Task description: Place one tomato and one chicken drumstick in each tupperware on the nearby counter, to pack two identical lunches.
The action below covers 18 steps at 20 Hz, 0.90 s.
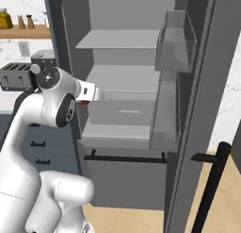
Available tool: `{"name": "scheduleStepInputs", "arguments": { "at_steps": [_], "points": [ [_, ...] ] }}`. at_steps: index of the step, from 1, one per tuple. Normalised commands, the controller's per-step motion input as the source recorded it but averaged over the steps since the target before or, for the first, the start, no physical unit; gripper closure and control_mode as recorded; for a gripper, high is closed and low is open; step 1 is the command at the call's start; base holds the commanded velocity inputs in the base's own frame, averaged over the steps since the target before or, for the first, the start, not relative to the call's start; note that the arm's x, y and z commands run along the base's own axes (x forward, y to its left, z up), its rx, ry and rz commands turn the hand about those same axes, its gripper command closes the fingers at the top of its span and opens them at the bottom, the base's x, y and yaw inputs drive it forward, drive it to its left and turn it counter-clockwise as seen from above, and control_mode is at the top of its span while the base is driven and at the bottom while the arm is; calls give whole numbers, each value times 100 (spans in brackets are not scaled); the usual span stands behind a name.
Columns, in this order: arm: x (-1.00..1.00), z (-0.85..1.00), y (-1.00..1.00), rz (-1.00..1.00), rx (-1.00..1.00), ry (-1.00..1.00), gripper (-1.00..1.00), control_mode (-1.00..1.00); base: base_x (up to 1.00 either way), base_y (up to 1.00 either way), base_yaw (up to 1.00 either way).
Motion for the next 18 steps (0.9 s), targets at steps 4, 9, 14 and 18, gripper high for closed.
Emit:
{"name": "scheduleStepInputs", "arguments": {
  "at_steps": [4,9,14,18],
  "points": [
    [0,0,0,0,0,0,100,100,-7,100,7],
    [0,0,0,0,0,0,100,100,12,100,4],
    [0,0,0,0,0,0,100,100,58,100,13],
    [0,0,0,0,0,0,100,100,72,100,16]
  ]
}}
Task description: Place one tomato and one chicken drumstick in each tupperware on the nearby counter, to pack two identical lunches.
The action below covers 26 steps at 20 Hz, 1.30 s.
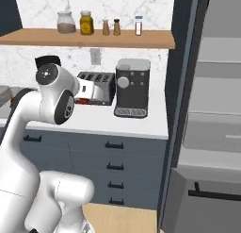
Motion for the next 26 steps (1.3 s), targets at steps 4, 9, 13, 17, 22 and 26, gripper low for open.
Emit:
{"name": "scheduleStepInputs", "arguments": {
  "at_steps": [4,9,13,17,22,26],
  "points": [
    [0,0,0,0,0,0,100,100,27,100,6],
    [0,0,0,0,0,0,100,100,0,100,0],
    [0,0,0,0,0,0,100,100,13,100,-1],
    [0,0,0,0,0,0,100,100,23,100,-1],
    [0,0,0,0,0,0,100,100,44,100,-2],
    [0,0,0,0,0,0,100,100,64,69,-3]
  ]
}}
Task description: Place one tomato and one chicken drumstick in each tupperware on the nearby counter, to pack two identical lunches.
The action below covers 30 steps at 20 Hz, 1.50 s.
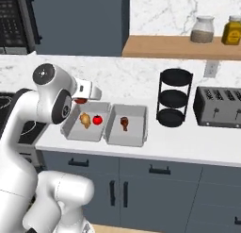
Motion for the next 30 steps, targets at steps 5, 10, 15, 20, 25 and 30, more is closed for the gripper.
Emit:
{"name": "scheduleStepInputs", "arguments": {
  "at_steps": [5,10,15,20,25,30],
  "points": [
    [0,0,0,0,0,0,100,100,77,-8,-11],
    [0,0,0,0,0,0,100,100,52,-49,-6],
    [0,-12,-33,-3,0,0,100,-100,4,-45,-4],
    [14,-63,-21,-2,0,0,100,-100,0,0,0],
    [42,-99,30,0,-5,5,100,-100,0,0,0],
    [51,-96,8,0,-1,12,100,-100,0,0,0]
  ]
}}
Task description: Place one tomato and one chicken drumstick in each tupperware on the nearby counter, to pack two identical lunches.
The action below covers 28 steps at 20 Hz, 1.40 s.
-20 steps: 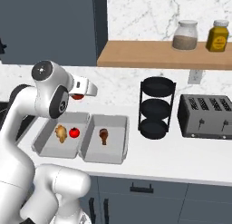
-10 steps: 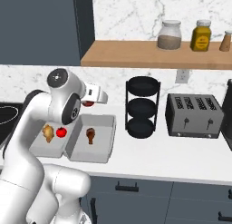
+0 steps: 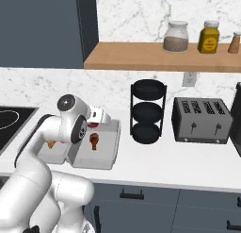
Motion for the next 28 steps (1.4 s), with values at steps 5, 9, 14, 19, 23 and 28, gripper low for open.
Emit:
{"name": "scheduleStepInputs", "arguments": {
  "at_steps": [5,9,14,19,23,28],
  "points": [
    [55,-80,0,1,0,17,100,-100,0,0,0],
    [48,-67,0,2,0,17,100,-100,0,0,0],
    [38,-52,0,1,0,14,100,-100,0,0,0],
    [37,-32,-1,0,0,5,100,-100,0,0,0],
    [55,-9,-8,0,0,0,-100,-100,0,0,0],
    [31,-6,-7,0,0,0,-100,-100,0,0,0]
  ]
}}
